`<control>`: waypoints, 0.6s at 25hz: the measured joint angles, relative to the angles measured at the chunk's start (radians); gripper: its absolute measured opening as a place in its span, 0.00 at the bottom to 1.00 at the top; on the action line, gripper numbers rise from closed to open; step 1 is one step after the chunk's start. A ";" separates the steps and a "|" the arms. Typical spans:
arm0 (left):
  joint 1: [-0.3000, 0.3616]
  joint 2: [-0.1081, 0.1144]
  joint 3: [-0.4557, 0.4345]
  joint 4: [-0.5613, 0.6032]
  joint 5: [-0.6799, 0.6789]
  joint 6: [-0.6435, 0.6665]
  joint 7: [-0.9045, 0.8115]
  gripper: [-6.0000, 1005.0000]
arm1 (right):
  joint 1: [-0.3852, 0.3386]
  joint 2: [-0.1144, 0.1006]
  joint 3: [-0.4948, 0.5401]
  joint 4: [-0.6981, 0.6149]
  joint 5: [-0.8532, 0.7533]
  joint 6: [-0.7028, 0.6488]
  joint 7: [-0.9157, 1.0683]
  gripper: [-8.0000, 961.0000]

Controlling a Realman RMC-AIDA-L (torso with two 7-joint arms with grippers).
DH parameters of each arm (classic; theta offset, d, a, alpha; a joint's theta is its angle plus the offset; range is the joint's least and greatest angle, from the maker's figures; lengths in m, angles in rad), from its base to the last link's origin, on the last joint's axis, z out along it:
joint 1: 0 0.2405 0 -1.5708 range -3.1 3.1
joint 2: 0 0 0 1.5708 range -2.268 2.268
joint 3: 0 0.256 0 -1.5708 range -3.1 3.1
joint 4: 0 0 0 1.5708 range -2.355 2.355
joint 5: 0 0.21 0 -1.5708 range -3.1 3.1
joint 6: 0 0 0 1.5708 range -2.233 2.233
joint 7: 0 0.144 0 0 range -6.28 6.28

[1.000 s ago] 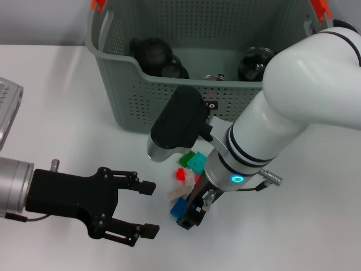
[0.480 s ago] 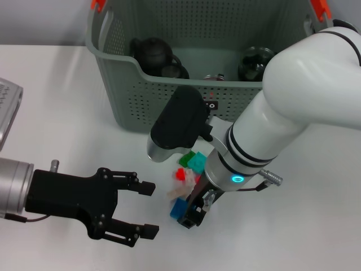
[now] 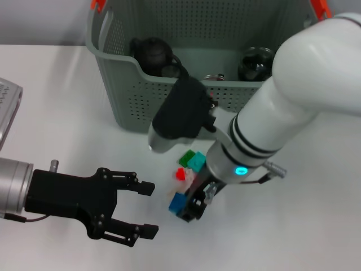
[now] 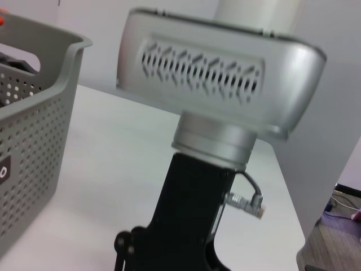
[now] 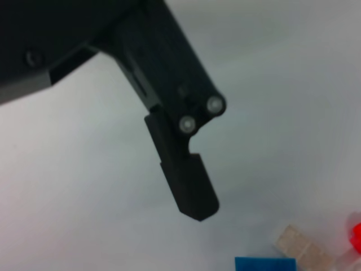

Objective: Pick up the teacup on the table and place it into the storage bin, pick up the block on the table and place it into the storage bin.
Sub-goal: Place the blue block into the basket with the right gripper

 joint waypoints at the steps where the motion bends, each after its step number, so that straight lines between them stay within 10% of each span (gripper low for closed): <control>1: 0.000 0.000 0.000 0.000 0.000 0.000 0.000 0.85 | -0.002 -0.001 0.020 -0.009 -0.010 -0.012 -0.004 0.45; 15: 0.001 0.005 -0.028 0.003 0.000 0.008 0.001 0.85 | -0.138 -0.004 0.458 -0.375 -0.112 -0.208 -0.112 0.45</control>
